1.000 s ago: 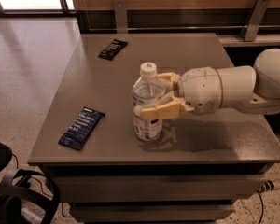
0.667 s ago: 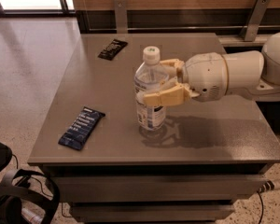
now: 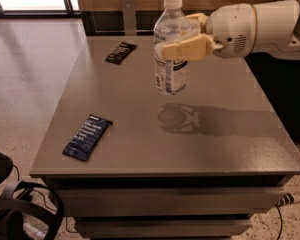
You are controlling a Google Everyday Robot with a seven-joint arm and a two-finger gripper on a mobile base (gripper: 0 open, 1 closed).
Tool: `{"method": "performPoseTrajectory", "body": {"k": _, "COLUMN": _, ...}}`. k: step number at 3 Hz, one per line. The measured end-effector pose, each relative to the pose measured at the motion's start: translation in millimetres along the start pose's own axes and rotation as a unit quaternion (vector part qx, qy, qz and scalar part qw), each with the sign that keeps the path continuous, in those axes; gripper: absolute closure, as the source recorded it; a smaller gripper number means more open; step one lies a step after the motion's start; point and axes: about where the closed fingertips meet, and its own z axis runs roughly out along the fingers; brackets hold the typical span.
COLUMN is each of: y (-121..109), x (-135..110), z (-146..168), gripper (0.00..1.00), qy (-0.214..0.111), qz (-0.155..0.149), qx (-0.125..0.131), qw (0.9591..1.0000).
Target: Move blue plastic bottle near rxbar chocolate
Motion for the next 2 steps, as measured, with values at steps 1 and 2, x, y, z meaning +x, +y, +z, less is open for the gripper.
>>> {"method": "performPoseTrajectory", "body": {"k": 1, "y": -40, "x": -19, "z": -1, "gripper": 1.00, "qy": 0.007, "qz": -0.004, "qx": 0.027, "qw": 0.9996}}
{"method": "performPoseTrajectory", "body": {"k": 2, "y": -89, "x": -30, "z": 4, "gripper": 1.00, "qy": 0.015, "qz": -0.009, "qx": 0.060, "qw": 0.9980}}
